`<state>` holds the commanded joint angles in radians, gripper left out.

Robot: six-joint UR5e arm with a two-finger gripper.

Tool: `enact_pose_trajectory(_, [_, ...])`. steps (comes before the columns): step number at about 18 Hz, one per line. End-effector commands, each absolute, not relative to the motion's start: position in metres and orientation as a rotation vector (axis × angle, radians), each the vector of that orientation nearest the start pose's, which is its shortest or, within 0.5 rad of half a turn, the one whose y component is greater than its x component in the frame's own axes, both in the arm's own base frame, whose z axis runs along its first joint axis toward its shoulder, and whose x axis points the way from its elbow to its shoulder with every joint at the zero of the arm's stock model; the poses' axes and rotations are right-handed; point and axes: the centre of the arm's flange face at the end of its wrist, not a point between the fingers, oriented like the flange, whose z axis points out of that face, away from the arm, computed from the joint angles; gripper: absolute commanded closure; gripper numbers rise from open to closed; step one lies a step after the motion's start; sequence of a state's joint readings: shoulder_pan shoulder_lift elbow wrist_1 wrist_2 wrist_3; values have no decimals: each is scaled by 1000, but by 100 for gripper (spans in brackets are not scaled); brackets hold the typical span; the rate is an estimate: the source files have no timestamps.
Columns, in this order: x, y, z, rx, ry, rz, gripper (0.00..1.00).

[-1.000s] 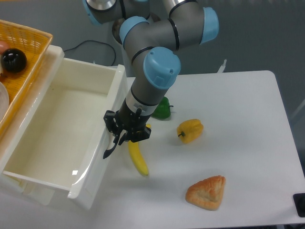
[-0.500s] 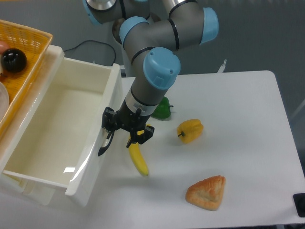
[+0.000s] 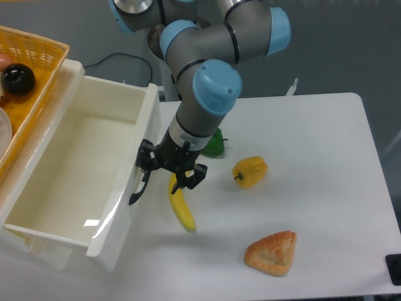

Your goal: Slide the top white drawer open

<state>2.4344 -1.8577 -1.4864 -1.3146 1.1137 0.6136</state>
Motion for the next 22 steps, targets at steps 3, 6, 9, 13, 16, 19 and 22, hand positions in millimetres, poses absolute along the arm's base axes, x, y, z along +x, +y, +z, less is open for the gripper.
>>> enact_pose_trajectory(3, [-363, 524, 416, -2711, -341, -369, 17])
enact_pose_trajectory(6, [-381, 515, 421, -2689, -271, -288, 0])
enact_pose_trajectory(9, [-390, 500, 432, -2683, -89, -204, 0])
enact_pose_trajectory(13, [-419, 476, 433, -2702, 50, -83, 0])
enact_pose_trajectory(16, [-438, 455, 429, -2783, 206, 40, 0])
enact_pose_trajectory(19, [-445, 444, 420, -2888, 400, 139, 0])
enact_pose_trajectory(22, [-461, 434, 401, -2954, 520, 151, 0])
